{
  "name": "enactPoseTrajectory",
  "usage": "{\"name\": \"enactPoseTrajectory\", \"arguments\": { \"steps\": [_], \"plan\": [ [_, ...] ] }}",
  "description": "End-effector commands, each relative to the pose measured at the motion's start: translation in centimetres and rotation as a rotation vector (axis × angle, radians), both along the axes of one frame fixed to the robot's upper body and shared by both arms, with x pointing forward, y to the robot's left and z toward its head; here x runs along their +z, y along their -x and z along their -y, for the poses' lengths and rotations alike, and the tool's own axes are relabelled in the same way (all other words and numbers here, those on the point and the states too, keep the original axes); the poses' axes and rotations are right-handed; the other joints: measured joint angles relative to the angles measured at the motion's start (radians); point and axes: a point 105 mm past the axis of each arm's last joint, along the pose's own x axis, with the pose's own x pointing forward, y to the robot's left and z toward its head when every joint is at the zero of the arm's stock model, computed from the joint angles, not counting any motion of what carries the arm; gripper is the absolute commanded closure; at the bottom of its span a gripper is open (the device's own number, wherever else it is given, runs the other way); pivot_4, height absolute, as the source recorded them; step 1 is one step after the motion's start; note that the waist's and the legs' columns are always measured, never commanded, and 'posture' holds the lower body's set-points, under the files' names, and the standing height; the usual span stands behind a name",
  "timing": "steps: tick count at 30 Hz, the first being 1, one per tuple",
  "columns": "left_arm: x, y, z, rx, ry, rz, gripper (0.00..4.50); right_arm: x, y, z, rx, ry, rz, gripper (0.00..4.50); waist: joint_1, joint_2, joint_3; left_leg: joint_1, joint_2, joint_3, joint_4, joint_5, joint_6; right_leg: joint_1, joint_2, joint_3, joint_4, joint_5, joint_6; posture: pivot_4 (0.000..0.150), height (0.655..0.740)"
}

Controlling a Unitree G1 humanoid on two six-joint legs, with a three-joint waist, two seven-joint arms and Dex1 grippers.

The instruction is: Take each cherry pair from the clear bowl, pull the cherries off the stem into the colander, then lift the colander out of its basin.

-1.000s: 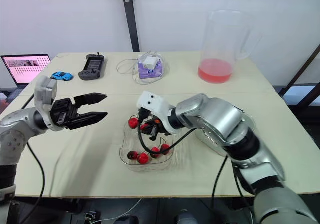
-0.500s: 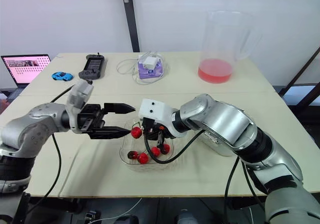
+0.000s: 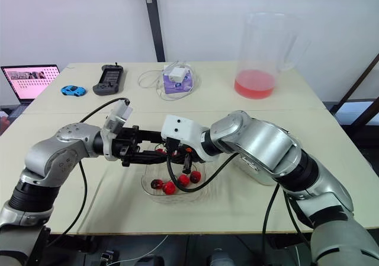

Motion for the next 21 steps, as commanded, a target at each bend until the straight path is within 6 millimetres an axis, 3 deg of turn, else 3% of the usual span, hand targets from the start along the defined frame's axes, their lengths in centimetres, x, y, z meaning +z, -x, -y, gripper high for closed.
{"name": "enactPoseTrajectory", "arguments": {
  "steps": [1,2,11,16,20,21],
  "plan": [
    [0.8,-0.1,-0.2,0.009,0.006,0.045,4.06,1.6,0.3,-0.4,0.019,-0.03,0.057,4.14,0.0,0.0,0.0,0.0,0.0,0.0,0.0,0.0,0.0,0.0,0.0,0.0,0.0,0.0,0.0,0.15,0.7332],
    [0.7,-0.1,-0.2,0.013,0.004,0.043,4.42,1.7,0.3,-0.4,0.019,-0.032,0.058,4.14,0.0,0.0,0.0,0.0,0.0,0.0,0.0,0.0,0.0,0.0,0.0,0.0,0.0,0.0,0.0,0.15,0.7332],
    [0.3,-0.6,-0.1,0.032,0.005,0.031,4.42,1.8,0.3,-0.3,0.016,-0.032,0.056,4.14,0.0,0.0,0.0,0.0,0.0,0.0,0.0,0.0,0.0,0.0,0.0,0.0,0.0,0.0,0.0,0.15,0.7332],
    [0.2,-0.9,-0.3,0.046,0.01,0.033,4.5,2.0,0.1,0.1,0.003,-0.035,0.066,2.06,0.0,0.0,0.0,0.0,0.0,0.0,0.0,0.0,0.0,0.0,0.0,0.0,0.0,0.0,0.0,0.15,0.7332],
    [0.6,-1.4,-0.8,0.077,0.046,0.052,4.5,3.0,0.0,2.4,-0.021,-0.072,0.067,0.13,0.006,0.0,0.0,-0.001,0.0,0.0,0.001,0.0,0.0,0.0,0.0,0.0,0.0,0.0,0.0,0.15,0.7332],
    [0.8,-1.4,-0.9,0.078,0.062,0.058,4.5,3.5,-0.1,3.0,-0.027,-0.104,0.081,0.13,0.008,0.0,0.0,-0.001,0.0,0.0,0.001,0.0,0.0,0.0,0.0,0.0,0.0,0.0,0.0,0.15,0.7332]
  ]
}}
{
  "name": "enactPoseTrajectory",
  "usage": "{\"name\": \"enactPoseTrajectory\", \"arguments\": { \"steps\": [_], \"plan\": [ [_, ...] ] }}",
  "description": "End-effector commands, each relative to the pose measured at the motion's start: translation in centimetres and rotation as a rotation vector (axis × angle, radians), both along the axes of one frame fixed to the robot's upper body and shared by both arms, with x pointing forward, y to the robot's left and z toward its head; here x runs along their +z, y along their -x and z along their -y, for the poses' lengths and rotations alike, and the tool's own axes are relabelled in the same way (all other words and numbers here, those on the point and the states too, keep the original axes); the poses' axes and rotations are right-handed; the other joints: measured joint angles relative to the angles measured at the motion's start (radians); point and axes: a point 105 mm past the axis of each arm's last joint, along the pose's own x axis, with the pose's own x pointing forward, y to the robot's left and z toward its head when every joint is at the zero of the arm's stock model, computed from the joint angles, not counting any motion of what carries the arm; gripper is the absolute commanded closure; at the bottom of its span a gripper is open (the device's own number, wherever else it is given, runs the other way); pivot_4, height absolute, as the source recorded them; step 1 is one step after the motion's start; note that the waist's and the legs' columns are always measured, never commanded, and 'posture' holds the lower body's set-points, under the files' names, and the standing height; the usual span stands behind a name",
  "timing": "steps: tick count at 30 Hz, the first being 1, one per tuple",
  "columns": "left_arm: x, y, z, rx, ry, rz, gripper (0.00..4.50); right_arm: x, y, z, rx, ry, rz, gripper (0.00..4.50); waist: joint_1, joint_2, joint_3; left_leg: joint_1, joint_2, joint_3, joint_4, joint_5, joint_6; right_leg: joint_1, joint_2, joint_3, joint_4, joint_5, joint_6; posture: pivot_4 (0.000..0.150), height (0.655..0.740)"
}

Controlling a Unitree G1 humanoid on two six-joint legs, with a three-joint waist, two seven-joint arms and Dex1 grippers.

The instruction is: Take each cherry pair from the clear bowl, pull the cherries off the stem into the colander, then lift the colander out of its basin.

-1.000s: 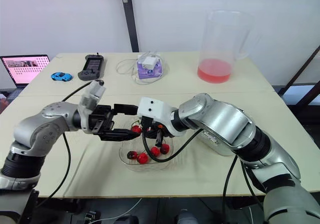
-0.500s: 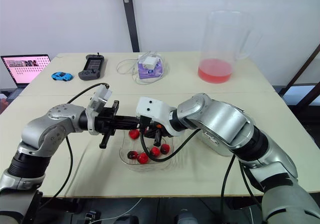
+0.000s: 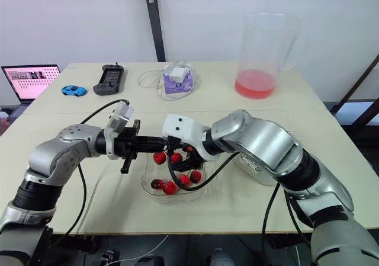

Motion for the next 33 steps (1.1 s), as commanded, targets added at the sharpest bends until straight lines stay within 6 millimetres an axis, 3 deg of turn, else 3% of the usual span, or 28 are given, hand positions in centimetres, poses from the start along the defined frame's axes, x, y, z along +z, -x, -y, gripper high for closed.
{"name": "enactPoseTrajectory", "arguments": {
  "steps": [1,5,8,12,24,25,26,28,33],
  "plan": [
    [1.7,0.0,-0.7,0.014,0.064,0.08,4.5,3.1,0.3,1.6,0.016,-0.127,0.093,0.13,0.004,0.0,0.0,0.0,0.0,0.0,0.0,0.0,0.0,0.0,0.0,0.0,0.0,0.0,0.0,0.15,0.7332],
    [2.8,0.1,-0.9,0.02,0.149,0.122,4.5,4.7,1.0,2.3,0.058,-0.347,0.076,0.13,0.008,0.0,0.0,0.0,0.0,0.0,0.001,-0.001,0.001,0.001,0.001,0.0,0.0,0.0,0.0,0.15,0.7332],
    [3.2,0.2,-0.8,0.015,0.196,0.162,4.5,4.2,2.1,2.2,0.094,-0.5,-0.094,0.13,0.01,0.0,0.0,0.0,0.0,0.0,0.003,-0.001,0.002,0.001,0.0,0.0,0.0,0.0,0.0,0.15,0.7332],
    [3.0,0.1,-0.8,0.011,0.197,0.163,4.5,2.4,1.1,1.2,0.03,-0.468,-0.072,0.13,0.014,0.0,0.0,0.0,0.0,0.0,0.005,-0.002,0.003,0.002,0.001,0.0,0.001,0.0,0.0,0.15,0.7332],
    [3.1,-0.1,-0.4,0.015,0.205,0.164,4.5,1.5,-0.2,-0.1,-0.041,-0.495,-0.062,0.13,0.018,0.0,0.0,0.0,0.0,0.0,0.006,-0.002,0.003,0.003,0.001,0.0,0.001,0.0,0.0,0.15,0.7332],
    [3.1,-0.2,-0.4,0.015,0.205,0.165,4.5,1.3,-0.2,-0.1,-0.042,-0.487,-0.064,0.71,0.018,0.0,0.0,0.0,0.0,0.0,0.006,-0.002,0.003,0.003,0.001,0.0,0.001,0.0,0.0,0.15,0.7332],
    [3.1,-0.2,-0.3,0.015,0.208,0.164,4.5,1.2,-0.2,-0.1,-0.042,-0.48,-0.065,0.98,0.018,0.0,0.0,0.0,0.0,0.0,0.006,-0.002,0.003,0.003,0.001,0.0,0.001,0.0,0.0,0.15,0.7332],
    [3.1,-0.2,-0.3,0.013,0.209,0.164,4.5,1.0,-0.1,-0.1,-0.044,-0.472,-0.065,1.92,0.019,0.0,0.0,0.0,0.0,0.0,0.006,-0.002,0.003,0.003,0.0,0.0,0.001,0.0,0.0,0.15,0.7332],
    [3.1,-0.1,-0.2,0.011,0.212,0.163,4.5,0.7,-0.2,0.0,-0.05,-0.461,-0.066,1.92,0.018,0.0,0.0,0.0,0.0,0.0,0.006,-0.002,0.003,0.003,0.001,0.0,0.001,0.0,0.0,0.15,0.7332]
  ]
}}
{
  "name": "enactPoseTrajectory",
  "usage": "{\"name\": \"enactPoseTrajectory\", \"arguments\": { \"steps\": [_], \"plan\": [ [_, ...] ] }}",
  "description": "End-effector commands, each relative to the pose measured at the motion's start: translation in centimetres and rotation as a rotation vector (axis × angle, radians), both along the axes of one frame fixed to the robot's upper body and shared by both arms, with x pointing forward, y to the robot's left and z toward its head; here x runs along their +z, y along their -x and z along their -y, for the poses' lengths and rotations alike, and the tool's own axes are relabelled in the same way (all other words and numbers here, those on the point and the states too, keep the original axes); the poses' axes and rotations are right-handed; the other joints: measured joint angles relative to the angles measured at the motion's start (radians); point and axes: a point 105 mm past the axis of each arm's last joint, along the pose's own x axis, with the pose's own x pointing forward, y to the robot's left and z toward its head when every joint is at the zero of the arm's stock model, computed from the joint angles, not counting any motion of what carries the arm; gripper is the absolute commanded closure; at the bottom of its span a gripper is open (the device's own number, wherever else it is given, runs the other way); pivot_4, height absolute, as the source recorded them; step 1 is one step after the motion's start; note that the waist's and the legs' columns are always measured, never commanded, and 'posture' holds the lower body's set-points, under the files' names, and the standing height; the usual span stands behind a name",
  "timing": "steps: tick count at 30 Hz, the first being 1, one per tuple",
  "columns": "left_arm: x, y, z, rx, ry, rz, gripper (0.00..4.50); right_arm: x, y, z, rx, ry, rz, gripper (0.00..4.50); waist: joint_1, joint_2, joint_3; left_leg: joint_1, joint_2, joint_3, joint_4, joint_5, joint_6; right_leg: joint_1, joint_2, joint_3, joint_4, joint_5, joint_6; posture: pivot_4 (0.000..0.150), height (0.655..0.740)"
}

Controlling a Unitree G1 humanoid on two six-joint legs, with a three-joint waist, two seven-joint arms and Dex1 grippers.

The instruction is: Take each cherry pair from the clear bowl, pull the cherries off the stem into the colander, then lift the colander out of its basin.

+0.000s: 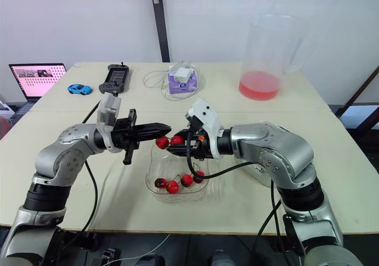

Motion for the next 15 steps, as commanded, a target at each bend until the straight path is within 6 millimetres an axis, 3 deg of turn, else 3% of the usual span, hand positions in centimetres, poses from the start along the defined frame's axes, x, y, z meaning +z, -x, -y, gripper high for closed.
{"name": "enactPoseTrajectory", "arguments": {
  "steps": [1,4,7,9,15],
  "plan": [
    [1.03,0.28,-0.03,-0.007,0.018,0.042,4.5,0.34,0.22,0.14,0.001,0.006,0.035,1.92,0.0,0.0,0.0,0.0,0.0,0.0,0.0,0.0,0.0,0.0,0.0,0.0,0.0,0.0,0.0,0.15,0.7332],
    [1.05,0.29,0.02,-0.009,0.019,0.04,4.5,0.31,0.16,0.18,0.0,0.0,0.031,1.92,0.0,0.0,0.0,0.0,0.0,0.0,0.0,0.0,0.0,0.0,0.0,0.0,0.0,0.0,0.0,0.15,0.7332],
    [1.09,0.29,0.13,-0.011,0.02,0.04,4.5,0.31,0.01,0.16,-0.004,-0.005,0.031,2.72,0.0,0.0,0.0,0.0,0.0,0.0,0.0,0.0,0.0,0.0,0.0,0.0,0.0,0.0,0.0,0.15,0.7332],
    [1.11,0.3,0.2,-0.013,0.021,0.04,4.5,0.24,-0.03,0.12,-0.006,-0.004,0.032,3.64,0.0,0.0,0.0,0.0,0.0,0.0,0.0,0.0,0.0,0.0,0.0,0.0,0.0,0.0,0.0,0.15,0.7332],
    [1.1,0.31,0.32,-0.017,0.019,0.039,4.5,0.2,-0.05,0.19,-0.009,-0.004,0.038,3.64,0.0,0.0,0.0,0.0,0.0,0.0,0.0,0.0,0.0,0.0,0.0,0.0,0.0,0.0,0.0,0.15,0.7332]
  ]
}}
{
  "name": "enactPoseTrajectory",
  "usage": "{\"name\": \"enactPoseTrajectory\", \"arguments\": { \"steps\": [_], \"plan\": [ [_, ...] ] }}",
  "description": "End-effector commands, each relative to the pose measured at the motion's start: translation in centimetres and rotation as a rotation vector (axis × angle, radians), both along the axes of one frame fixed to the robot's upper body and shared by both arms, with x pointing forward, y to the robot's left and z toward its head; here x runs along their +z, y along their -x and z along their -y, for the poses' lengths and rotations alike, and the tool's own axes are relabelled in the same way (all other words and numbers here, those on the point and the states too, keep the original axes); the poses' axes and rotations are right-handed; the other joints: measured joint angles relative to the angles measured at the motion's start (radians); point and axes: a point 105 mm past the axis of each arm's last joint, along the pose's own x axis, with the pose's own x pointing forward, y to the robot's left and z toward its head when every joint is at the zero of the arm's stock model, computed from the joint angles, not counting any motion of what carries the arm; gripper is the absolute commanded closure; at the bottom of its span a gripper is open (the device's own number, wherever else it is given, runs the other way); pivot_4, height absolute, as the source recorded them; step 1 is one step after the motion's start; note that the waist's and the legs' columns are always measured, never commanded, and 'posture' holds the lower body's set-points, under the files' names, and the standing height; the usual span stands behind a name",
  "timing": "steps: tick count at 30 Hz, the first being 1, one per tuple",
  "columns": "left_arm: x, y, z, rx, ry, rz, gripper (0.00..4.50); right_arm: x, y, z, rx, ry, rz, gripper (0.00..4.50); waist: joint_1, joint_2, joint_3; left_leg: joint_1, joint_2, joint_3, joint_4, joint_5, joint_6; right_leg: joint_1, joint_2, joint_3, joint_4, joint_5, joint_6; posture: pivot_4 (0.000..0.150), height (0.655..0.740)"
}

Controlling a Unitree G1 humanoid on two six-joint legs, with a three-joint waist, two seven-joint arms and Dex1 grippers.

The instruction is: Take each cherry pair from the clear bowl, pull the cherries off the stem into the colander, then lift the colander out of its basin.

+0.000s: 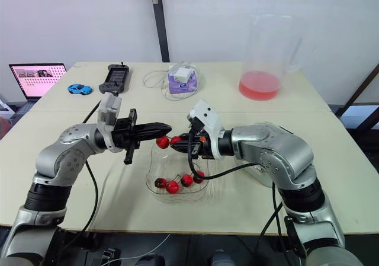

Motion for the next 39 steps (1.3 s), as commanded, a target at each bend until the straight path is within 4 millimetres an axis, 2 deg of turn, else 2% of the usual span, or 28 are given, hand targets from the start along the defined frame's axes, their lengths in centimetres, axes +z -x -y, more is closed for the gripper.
{"name": "enactPoseTrajectory", "arguments": {
  "steps": [1,8,14,16,19,22,23,24,26,29,32,35,39],
  "plan": [
    [1.1,0.3,0.2,-0.015,0.018,0.04,4.5,0.6,0.2,0.0,0.005,-0.006,0.042,3.64,0.0,0.0,0.0,0.0,0.0,0.0,0.0,0.0,0.0,0.0,0.0,0.0,0.0,0.0,0.0,0.15,0.7332],
    [1.2,0.2,0.2,-0.016,0.023,0.041,4.5,-0.8,-0.1,1.2,-0.032,0.046,0.003,3.64,0.001,0.0,0.0,0.0,0.0,0.0,0.0,0.0,0.0,0.0,0.0,0.0,0.0,0.0,0.0,0.15,0.7332],
    [1.3,0.1,0.2,-0.014,0.026,0.044,4.5,-1.2,-0.5,2.7,-0.071,0.07,-0.007,3.64,0.0,0.0,0.0,0.0,0.0,0.0,0.0,0.0,0.0,0.0,0.0,0.0,0.0,0.0,0.0,0.15,0.7332],
    [1.3,0.1,0.2,-0.014,0.027,0.045,4.5,-1.0,-0.3,2.9,-0.067,0.067,-0.006,3.64,0.0,0.0,0.0,0.0,0.0,0.0,0.0,0.0,0.0,0.0,0.0,0.0,0.0,0.0,0.0,0.15,0.7332],
    [1.4,0.1,0.3,-0.014,0.031,0.047,4.5,0.6,0.0,3.9,-0.067,0.033,0.015,3.64,0.001,0.0,0.0,0.0,0.0,0.0,0.0,0.0,0.0,0.0,0.0,0.0,0.0,0.0,0.0,0.15,0.7332],
    [1.5,0.0,0.3,-0.011,0.036,0.047,4.5,2.0,-0.5,6.1,-0.13,0.033,0.045,3.64,0.006,0.0,0.0,0.0,0.0,0.0,0.0,0.0,0.0,0.001,0.0,0.0,-0.001,0.0,0.0,0.15,0.7332],
    [1.4,0.0,0.3,-0.01,0.037,0.047,4.5,2.4,-0.9,7.6,-0.182,0.061,0.059,3.64,0.006,0.0,0.0,0.0,0.0,0.0,0.0,0.0,0.0,0.001,0.0,0.0,-0.001,0.0,0.0,0.15,0.7332],
    [1.4,0.0,0.3,-0.009,0.037,0.046,4.5,2.6,-1.3,9.2,-0.238,0.094,0.071,3.64,0.007,0.0,0.0,0.0,0.0,0.0,0.001,0.0,0.0,0.001,0.0,0.0,-0.001,0.0,0.0,0.15,0.7332],
    [1.3,-0.1,0.4,-0.005,0.041,0.042,4.5,2.9,-2.3,14.6,-0.414,0.216,0.097,3.64,0.013,0.0,0.0,0.0,0.0,0.0,0.001,0.0,0.0,0.001,0.0,0.0,-0.001,0.0,0.0,0.15,0.7332],
    [1.2,-0.3,0.5,0.001,0.044,0.039,4.5,2.1,-2.5,19.1,-0.534,0.342,0.082,3.64,0.02,0.0,0.0,0.0,0.0,0.001,0.002,-0.002,0.004,0.002,0.0,0.0,-0.003,0.0,0.0,0.15,0.7332],
    [1.1,-0.5,0.7,0.007,0.045,0.038,4.5,0.7,-2.4,21.2,-0.568,0.402,0.051,3.64,0.005,0.0,0.0,0.001,0.0,0.002,0.002,-0.003,0.005,0.002,0.0,0.001,-0.003,0.0,0.0,0.15,0.7332],
    [1.1,-0.7,0.8,0.016,0.047,0.037,4.5,-0.2,-2.3,22.1,-0.583,0.418,0.032,3.64,-0.002,0.0,0.001,0.001,0.0,0.002,0.002,-0.003,0.005,0.002,0.0,0.001,-0.002,0.0,0.0,0.15,0.7332],
    [1.2,-0.8,0.8,0.025,0.047,0.038,4.5,-0.1,-2.1,22.3,-0.585,0.406,0.025,2.26,0.002,0.0,0.001,0.001,0.0,0.002,0.002,-0.003,0.005,0.002,0.0,0.001,-0.002,0.0,0.0,0.15,0.7332]
  ]
}}
